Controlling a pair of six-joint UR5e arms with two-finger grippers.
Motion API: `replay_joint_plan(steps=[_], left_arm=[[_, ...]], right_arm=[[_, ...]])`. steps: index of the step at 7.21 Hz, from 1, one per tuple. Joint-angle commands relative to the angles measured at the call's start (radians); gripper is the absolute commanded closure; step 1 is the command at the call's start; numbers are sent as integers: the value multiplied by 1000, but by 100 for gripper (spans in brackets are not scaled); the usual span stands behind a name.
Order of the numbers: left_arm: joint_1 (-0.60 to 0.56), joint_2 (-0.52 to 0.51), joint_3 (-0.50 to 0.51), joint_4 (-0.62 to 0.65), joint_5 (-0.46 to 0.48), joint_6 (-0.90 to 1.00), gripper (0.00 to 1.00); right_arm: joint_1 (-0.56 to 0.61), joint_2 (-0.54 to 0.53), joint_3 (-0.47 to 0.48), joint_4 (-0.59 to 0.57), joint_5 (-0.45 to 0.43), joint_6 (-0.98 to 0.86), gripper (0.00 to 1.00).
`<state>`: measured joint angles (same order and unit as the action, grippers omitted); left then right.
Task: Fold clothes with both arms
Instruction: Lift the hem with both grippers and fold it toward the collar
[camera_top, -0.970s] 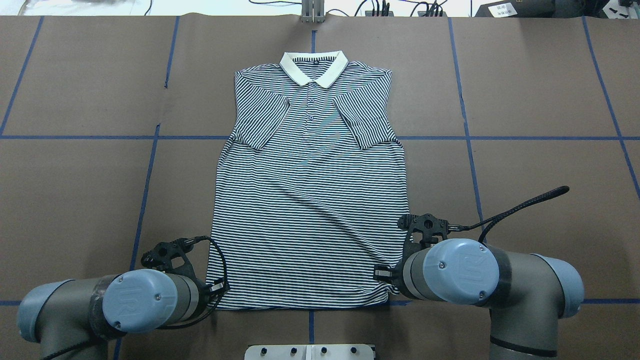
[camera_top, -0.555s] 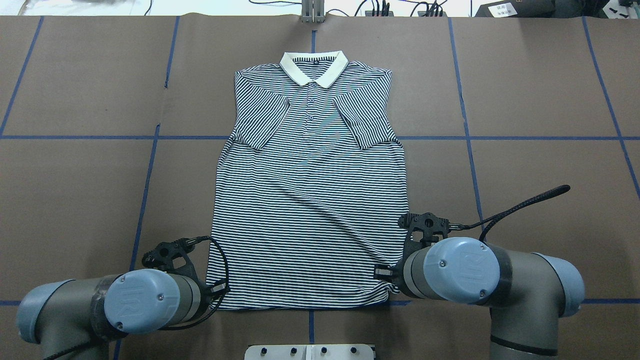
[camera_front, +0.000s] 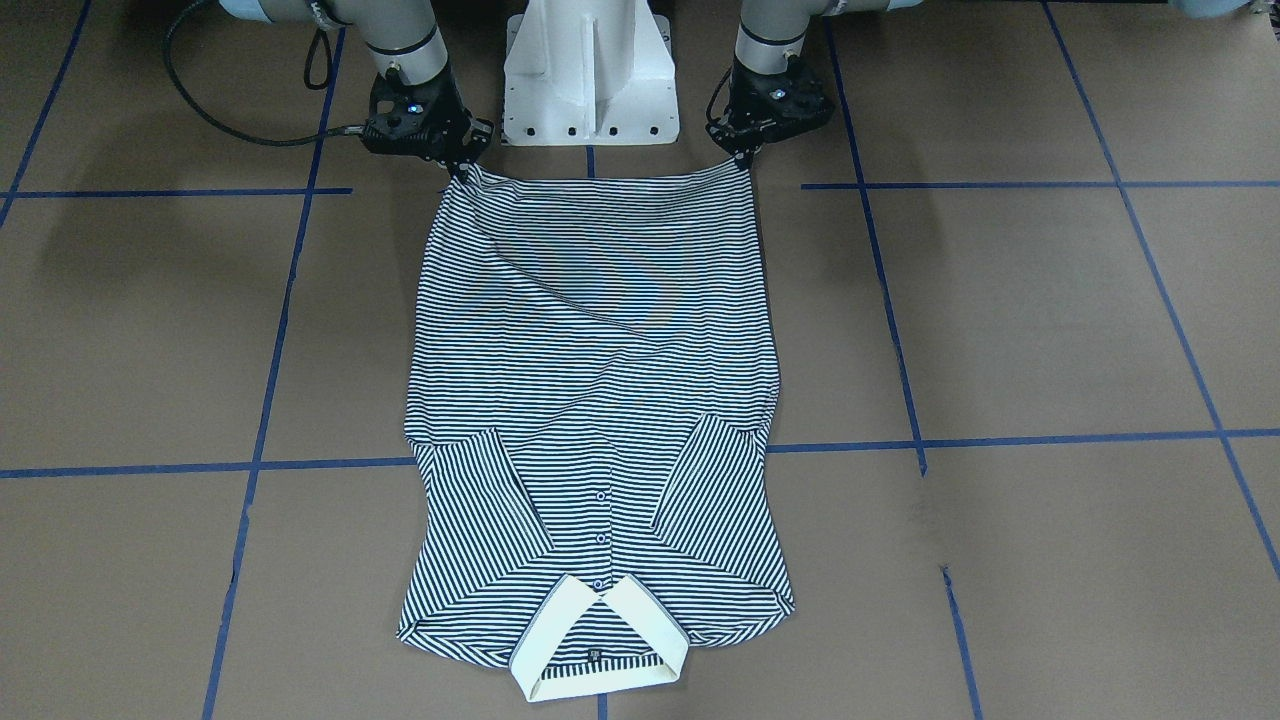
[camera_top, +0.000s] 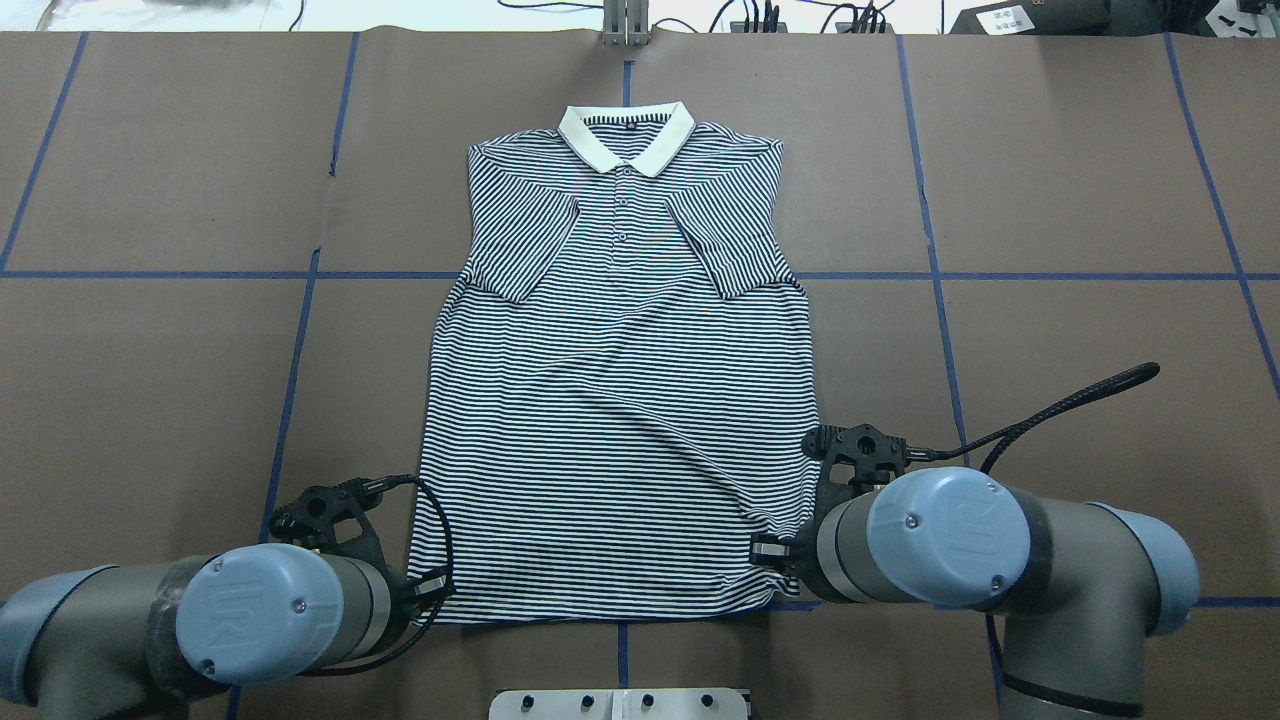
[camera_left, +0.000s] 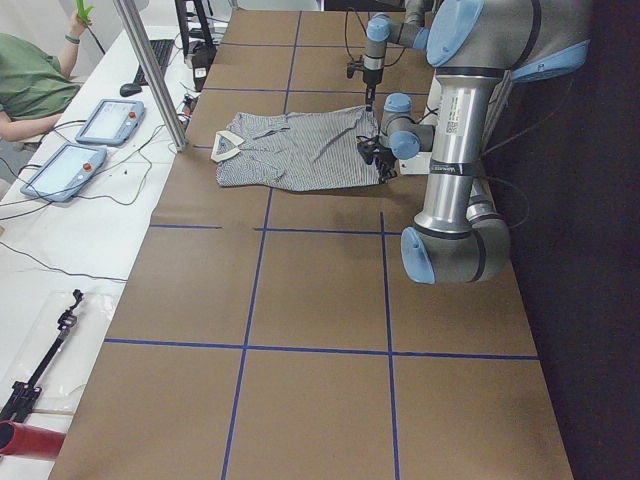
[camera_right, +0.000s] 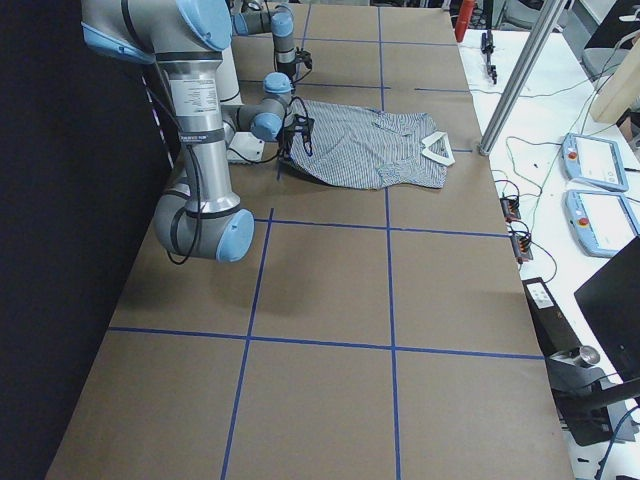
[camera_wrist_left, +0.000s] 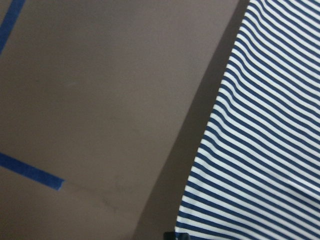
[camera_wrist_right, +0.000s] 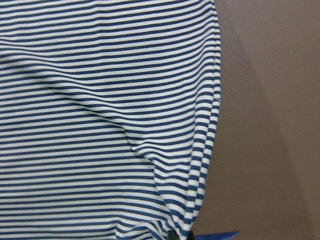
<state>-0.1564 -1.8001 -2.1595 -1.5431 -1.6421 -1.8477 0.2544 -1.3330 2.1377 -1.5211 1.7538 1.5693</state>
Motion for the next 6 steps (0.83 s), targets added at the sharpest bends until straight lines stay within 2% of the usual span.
replay_joint_plan(steps=[1, 2, 3, 4, 6], left_arm=[[75, 1, -109, 60, -1, -10, 100], [111, -1, -169, 107, -1, -10, 100], [124, 1, -292, 203, -2, 1, 100], [136, -1, -343, 256, -4, -1, 100], [123, -8, -324, 256, -18, 36, 100]], right_arm=[[8, -120, 147, -2, 71, 0, 100], [-1, -174, 210, -7, 102, 0, 100], [-21, -205, 247, -7, 143, 0, 100], [-39, -209, 251, -7, 154, 0, 100], [-29, -175, 211, -5, 144, -3, 100]])
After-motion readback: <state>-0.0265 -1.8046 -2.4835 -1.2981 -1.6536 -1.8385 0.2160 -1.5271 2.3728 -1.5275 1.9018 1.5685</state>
